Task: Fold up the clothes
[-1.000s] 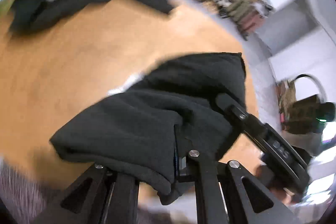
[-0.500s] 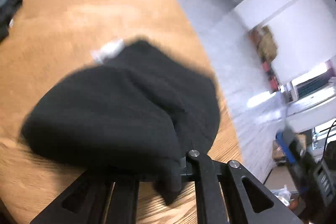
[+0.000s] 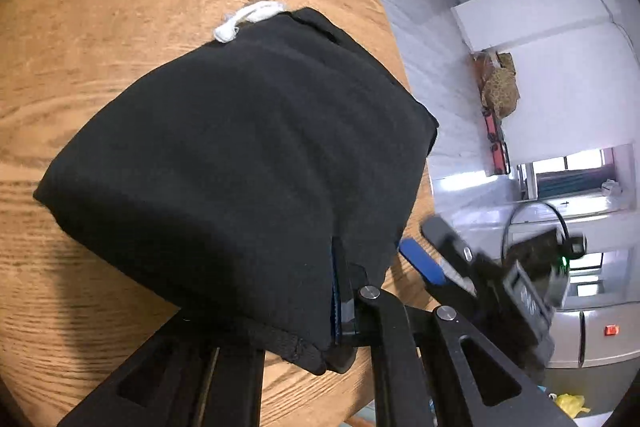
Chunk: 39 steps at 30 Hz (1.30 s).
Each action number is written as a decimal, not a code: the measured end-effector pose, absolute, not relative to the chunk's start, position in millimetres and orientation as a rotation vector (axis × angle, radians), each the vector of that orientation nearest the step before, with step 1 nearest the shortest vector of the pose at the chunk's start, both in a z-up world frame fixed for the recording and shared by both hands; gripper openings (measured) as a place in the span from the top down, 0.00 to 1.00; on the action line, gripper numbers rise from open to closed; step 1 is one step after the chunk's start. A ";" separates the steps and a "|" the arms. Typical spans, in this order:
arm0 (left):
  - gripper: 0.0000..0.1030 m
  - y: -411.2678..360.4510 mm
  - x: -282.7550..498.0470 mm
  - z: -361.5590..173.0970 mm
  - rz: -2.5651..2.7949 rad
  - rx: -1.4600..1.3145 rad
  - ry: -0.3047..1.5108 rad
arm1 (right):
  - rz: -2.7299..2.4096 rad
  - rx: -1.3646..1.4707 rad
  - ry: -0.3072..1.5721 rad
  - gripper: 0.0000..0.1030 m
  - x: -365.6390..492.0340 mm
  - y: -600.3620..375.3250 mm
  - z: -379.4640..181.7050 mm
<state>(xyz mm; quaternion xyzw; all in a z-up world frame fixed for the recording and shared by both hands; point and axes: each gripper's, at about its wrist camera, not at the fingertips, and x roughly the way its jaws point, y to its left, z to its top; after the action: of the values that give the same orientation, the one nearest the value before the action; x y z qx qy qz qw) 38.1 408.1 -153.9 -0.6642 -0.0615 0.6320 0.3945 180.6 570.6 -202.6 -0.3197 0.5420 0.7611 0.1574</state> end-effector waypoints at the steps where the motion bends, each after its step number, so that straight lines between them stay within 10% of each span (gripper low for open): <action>1: 0.90 410.2 38.9 -155.8 1.597 -1.698 -0.166 | 2.177 -0.917 1.560 0.31 175.3 572.0 -206.7; 4: 0.90 413.3 44.7 -160.5 1.591 -1.725 -0.198 | 2.210 -0.941 1.624 0.37 161.2 577.1 -215.8; 5: 0.90 419.1 47.0 -163.3 1.591 -1.728 -0.203 | 2.220 -0.973 1.598 0.62 156.4 577.8 -216.2; 8: 0.90 436.4 59.3 -172.1 1.577 -1.742 -0.215 | 2.239 -1.043 1.524 0.82 147.9 582.5 -214.3; 11: 0.90 456.4 85.0 -180.3 1.523 -1.761 -0.250 | 2.230 -1.076 1.421 0.85 153.6 598.9 -200.5; 21: 0.87 521.1 157.9 -177.8 1.382 -1.741 -0.407 | 2.132 -1.140 1.071 0.86 201.9 645.9 -163.9; 25: 0.22 513.7 181.7 -194.6 1.201 -1.897 -0.474 | 2.126 -1.121 1.094 0.70 208.4 660.4 -166.0; 30: 0.22 477.1 183.8 -146.7 1.293 -1.650 -0.313 | 2.156 -1.044 1.062 0.52 219.9 664.0 -143.2; 34: 0.28 460.3 173.8 -82.8 1.747 -1.213 0.069 | 2.215 -1.027 0.968 0.56 228.9 648.0 -119.5; 37: 0.85 473.4 164.8 -79.1 1.876 -1.139 0.221 | 2.250 -1.081 0.920 0.62 224.6 631.7 -113.4; 39: 0.92 493.9 159.0 -94.5 1.867 -1.226 0.249 | 2.250 -1.137 0.913 0.69 216.3 625.6 -117.6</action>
<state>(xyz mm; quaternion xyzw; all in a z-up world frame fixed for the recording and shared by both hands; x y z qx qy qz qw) 159.0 493.9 -94.5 -0.4917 0.1001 0.7492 0.4323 216.3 625.6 -117.6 -0.4128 0.3316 0.8170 0.2284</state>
